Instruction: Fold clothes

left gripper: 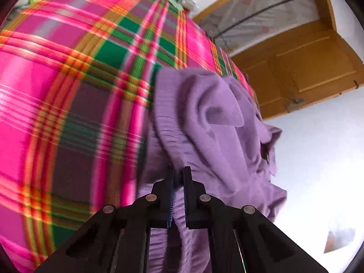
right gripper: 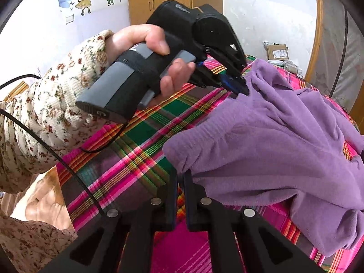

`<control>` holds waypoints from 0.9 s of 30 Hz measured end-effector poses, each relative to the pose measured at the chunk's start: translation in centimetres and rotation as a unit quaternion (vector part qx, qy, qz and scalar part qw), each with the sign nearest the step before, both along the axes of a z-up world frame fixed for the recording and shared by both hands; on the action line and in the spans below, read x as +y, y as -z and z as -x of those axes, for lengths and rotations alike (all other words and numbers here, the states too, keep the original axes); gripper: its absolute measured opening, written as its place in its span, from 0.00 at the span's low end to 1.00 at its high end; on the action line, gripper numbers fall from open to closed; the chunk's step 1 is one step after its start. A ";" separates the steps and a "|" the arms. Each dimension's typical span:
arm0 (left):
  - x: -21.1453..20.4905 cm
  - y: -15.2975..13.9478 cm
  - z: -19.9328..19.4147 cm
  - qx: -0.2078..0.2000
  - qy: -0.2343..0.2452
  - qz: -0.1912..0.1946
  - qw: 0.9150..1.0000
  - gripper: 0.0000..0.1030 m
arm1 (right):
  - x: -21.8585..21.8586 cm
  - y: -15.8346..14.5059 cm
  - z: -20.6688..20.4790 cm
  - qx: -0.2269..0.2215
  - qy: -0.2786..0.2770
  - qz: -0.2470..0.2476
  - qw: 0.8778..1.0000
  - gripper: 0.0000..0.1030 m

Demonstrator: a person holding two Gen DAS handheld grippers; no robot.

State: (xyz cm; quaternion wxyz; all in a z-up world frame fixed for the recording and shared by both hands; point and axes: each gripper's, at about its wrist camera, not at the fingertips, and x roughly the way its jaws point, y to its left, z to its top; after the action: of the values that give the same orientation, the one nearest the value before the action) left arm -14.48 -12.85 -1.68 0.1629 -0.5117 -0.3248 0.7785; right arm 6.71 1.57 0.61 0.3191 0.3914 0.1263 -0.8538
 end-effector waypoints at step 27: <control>1.1 0.8 -0.3 -0.033 0.025 -0.017 0.999 0.42 | 1.4 -0.6 0.8 -0.001 0.010 0.025 1.000 0.05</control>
State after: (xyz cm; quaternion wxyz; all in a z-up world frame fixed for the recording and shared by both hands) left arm -14.17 -11.70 -2.44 0.1803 -0.5422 -0.3303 0.7513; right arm 5.96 2.97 1.18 0.3203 0.3857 0.1000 -0.8595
